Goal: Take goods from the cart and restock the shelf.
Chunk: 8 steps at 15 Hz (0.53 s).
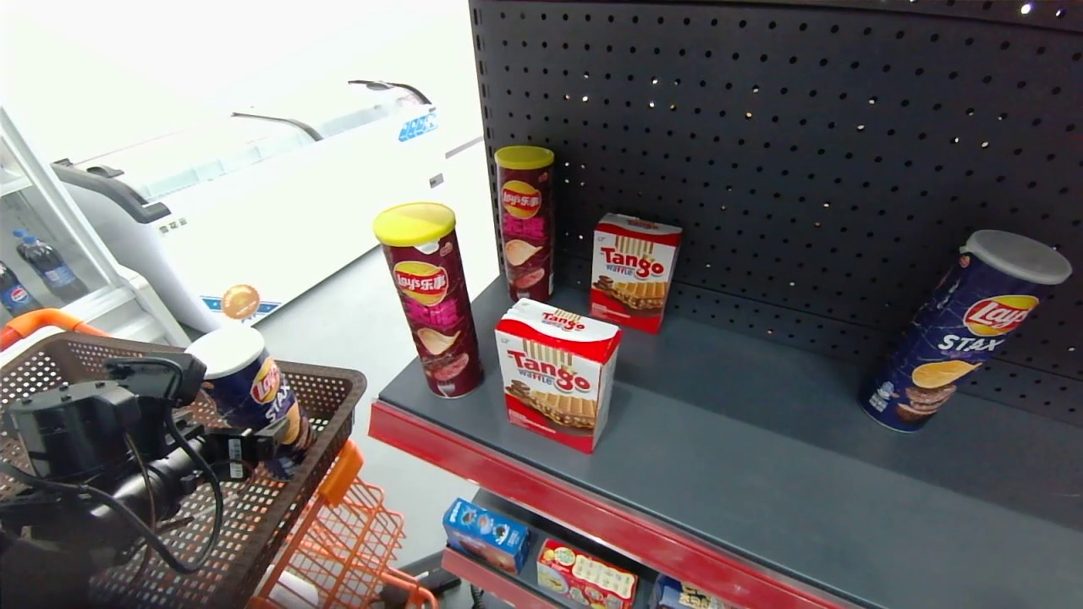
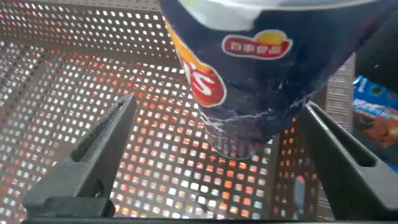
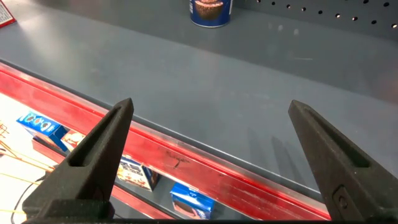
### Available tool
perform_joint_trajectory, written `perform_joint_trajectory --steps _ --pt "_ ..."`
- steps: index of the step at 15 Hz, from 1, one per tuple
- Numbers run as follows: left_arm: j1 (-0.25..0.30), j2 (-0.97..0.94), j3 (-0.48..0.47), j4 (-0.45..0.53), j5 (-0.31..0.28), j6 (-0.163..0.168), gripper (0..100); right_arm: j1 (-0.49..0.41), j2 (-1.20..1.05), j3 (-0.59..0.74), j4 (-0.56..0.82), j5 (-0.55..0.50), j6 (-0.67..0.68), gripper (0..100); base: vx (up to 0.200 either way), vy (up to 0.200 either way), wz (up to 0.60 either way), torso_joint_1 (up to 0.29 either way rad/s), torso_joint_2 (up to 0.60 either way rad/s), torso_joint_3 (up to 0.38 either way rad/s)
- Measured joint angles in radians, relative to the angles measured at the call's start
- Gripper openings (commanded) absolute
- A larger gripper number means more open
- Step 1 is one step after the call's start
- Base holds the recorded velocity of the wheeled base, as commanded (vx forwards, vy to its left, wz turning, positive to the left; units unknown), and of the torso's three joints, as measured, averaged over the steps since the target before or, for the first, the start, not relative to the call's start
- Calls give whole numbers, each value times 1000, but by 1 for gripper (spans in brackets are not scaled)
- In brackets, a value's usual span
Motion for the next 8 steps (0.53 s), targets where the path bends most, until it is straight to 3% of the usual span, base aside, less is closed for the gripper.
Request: perform_joint_trajectory --steps 5,6,8 --pt "29 25 -29 7 0 -1 100 0 0 0 0 0 -1 100 0 0 0 0 0 0" --pt "29 29 -34 6 0 -4 0 0 0 0 0 0 0 100 0 0 0 0 0 0" --pt "29 35 -41 4 0 -8 0 0 0 0 0 0 0 100 0 0 0 0 0 0"
